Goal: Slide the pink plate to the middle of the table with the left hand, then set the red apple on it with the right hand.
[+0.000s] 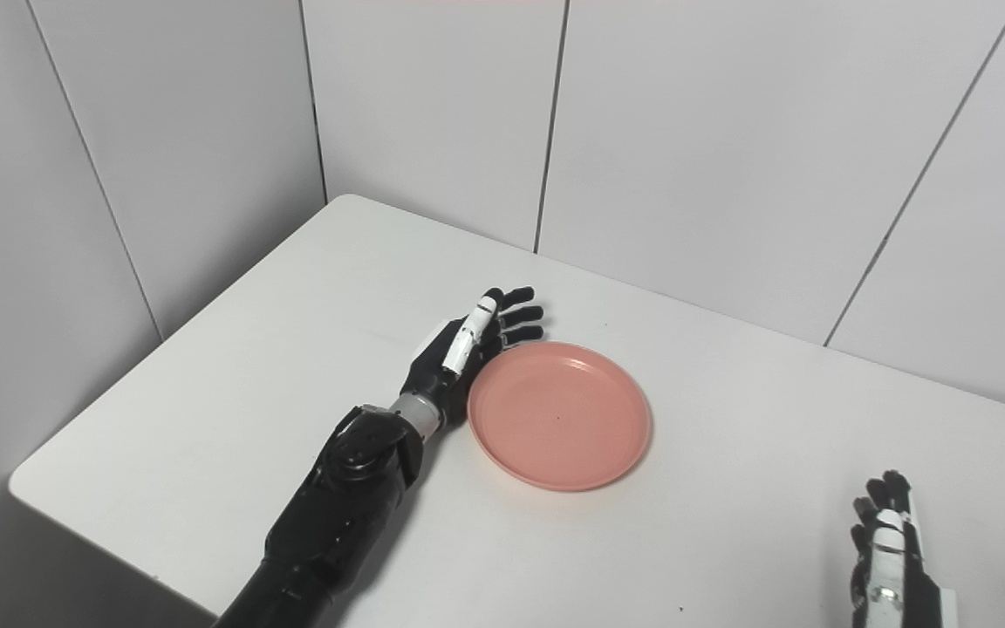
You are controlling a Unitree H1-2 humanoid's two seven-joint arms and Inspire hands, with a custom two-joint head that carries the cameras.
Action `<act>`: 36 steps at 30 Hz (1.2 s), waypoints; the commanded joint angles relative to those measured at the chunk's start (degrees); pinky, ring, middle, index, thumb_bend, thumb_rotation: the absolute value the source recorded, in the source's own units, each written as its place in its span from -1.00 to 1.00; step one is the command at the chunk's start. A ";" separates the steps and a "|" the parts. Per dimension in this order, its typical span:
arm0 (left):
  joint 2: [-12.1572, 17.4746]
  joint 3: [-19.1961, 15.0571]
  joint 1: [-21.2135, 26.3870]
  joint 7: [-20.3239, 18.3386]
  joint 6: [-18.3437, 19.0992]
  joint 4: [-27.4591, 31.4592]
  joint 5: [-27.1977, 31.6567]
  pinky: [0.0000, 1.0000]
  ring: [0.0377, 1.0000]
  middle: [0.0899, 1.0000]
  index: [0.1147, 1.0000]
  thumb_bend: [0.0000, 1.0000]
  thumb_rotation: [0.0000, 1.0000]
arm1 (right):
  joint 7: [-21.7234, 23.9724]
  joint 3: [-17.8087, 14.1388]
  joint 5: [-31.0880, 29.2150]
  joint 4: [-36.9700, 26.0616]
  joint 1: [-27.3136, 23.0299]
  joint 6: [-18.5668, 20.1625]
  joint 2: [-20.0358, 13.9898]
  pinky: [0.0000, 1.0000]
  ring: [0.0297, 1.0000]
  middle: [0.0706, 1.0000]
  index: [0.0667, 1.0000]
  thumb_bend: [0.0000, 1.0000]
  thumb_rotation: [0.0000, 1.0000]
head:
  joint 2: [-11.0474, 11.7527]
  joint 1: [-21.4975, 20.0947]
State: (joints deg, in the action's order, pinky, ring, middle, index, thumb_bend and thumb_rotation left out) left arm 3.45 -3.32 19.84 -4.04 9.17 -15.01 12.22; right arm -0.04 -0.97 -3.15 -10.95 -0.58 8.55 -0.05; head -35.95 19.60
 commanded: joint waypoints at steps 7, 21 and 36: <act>-1.80 1.99 -2.00 0.11 4.29 1.27 -1.25 0.64 0.65 0.66 0.63 -0.28 1.00 | 0.20 0.32 0.20 -0.74 -0.93 -4.28 0.37 1.00 0.91 0.91 0.91 -0.69 1.00 | -0.44 -1.51; -6.42 4.46 -4.09 1.44 7.85 7.06 -3.39 0.68 0.68 0.68 0.65 -0.29 1.00 | -0.93 0.62 1.07 -0.58 -1.04 -4.37 1.44 0.97 0.90 0.89 0.90 -0.63 1.00 | -1.88 -4.21; -10.25 7.62 -7.38 1.83 8.93 10.70 -4.24 0.68 0.68 0.69 0.68 -0.26 1.00 | -1.70 1.23 1.58 -1.60 -1.08 -3.10 3.73 1.00 0.89 0.88 0.87 -0.57 1.00 | -3.55 -8.19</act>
State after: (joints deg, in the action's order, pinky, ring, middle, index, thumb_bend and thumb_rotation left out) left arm -5.84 3.87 13.32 -2.64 15.42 -4.40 8.36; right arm -1.47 0.15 -1.43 -10.48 -0.57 7.26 2.81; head -39.46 11.43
